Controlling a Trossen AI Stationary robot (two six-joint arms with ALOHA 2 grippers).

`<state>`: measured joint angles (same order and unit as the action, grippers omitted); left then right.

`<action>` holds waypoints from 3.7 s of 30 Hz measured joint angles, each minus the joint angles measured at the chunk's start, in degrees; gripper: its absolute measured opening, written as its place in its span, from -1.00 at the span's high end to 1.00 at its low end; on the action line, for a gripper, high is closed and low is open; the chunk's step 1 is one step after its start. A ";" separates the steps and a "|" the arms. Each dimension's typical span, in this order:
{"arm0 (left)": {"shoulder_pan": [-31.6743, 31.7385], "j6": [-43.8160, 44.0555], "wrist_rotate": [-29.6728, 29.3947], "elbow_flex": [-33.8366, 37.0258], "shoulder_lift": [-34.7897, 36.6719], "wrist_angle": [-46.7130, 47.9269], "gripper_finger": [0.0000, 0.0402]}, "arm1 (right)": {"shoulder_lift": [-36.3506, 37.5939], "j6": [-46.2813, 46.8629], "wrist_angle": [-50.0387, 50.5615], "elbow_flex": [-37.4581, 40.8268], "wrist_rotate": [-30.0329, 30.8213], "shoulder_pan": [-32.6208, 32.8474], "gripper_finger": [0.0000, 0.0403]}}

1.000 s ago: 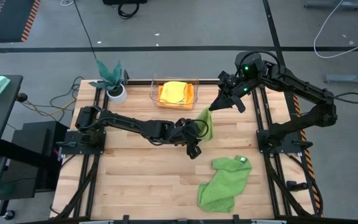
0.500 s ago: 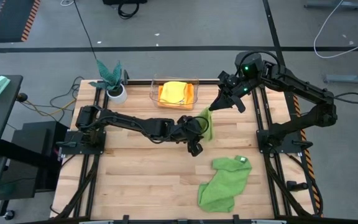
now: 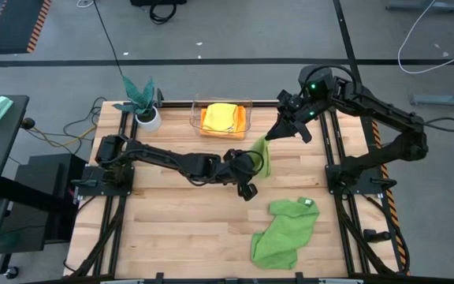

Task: Fold microfiber towels
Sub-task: Fold the light green towel

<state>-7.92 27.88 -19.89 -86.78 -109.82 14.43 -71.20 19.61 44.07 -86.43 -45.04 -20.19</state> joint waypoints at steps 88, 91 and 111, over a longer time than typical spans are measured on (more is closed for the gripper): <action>-3.19 13.16 -12.54 -13.46 21.03 54.78 0.99 | 3.68 -6.09 31.58 1.03 24.54 1.95 1.00; -1.36 10.24 -12.73 -20.00 19.47 59.44 0.99 | 3.68 -7.35 31.65 -2.17 25.29 1.94 1.00; -1.17 8.99 -6.31 -26.29 11.91 69.61 0.99 | 3.79 -7.93 35.36 -1.21 26.42 3.40 1.00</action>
<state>-9.09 36.87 -26.20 -113.08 -97.91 84.04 -67.42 11.68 79.43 -87.64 -18.63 -16.78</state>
